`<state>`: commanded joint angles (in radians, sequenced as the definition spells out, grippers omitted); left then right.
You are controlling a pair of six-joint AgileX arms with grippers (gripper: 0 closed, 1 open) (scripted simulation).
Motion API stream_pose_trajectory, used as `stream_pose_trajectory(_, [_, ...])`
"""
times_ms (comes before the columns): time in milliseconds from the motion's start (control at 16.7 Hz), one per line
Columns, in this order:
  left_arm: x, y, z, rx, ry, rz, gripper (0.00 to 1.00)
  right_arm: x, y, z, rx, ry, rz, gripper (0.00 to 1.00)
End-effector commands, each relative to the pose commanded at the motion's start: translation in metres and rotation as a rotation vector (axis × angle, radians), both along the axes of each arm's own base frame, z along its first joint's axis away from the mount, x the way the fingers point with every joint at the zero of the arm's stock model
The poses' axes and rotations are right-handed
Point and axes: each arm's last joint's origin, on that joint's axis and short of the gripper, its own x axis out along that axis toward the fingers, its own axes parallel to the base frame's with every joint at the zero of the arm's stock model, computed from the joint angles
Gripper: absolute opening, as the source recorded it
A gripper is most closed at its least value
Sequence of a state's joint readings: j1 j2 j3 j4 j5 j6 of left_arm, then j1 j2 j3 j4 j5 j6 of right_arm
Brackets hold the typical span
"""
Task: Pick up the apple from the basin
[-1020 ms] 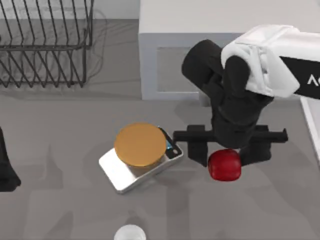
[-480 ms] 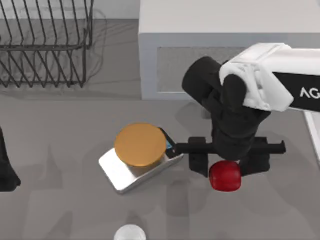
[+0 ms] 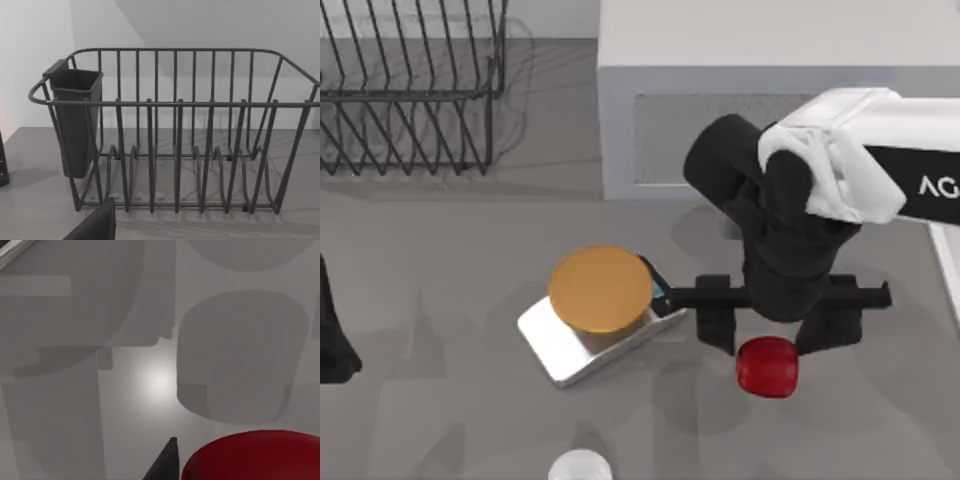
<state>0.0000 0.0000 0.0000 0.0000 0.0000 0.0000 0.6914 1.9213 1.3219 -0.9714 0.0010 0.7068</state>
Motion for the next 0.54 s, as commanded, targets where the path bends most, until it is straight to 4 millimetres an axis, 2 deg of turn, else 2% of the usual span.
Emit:
stream_pose_trajectory(180, [0.0000,0.0000,0.0000,0.000,0.000,0.000,1.00,0.0000,0.0000,0.0000,0.000,0.000,0.000,0.98])
stream_pose_trajectory(540, [0.0000,0.0000,0.0000,0.000,0.000,0.000,1.00,0.0000,0.0000,0.0000,0.000,0.000,0.000,1.00])
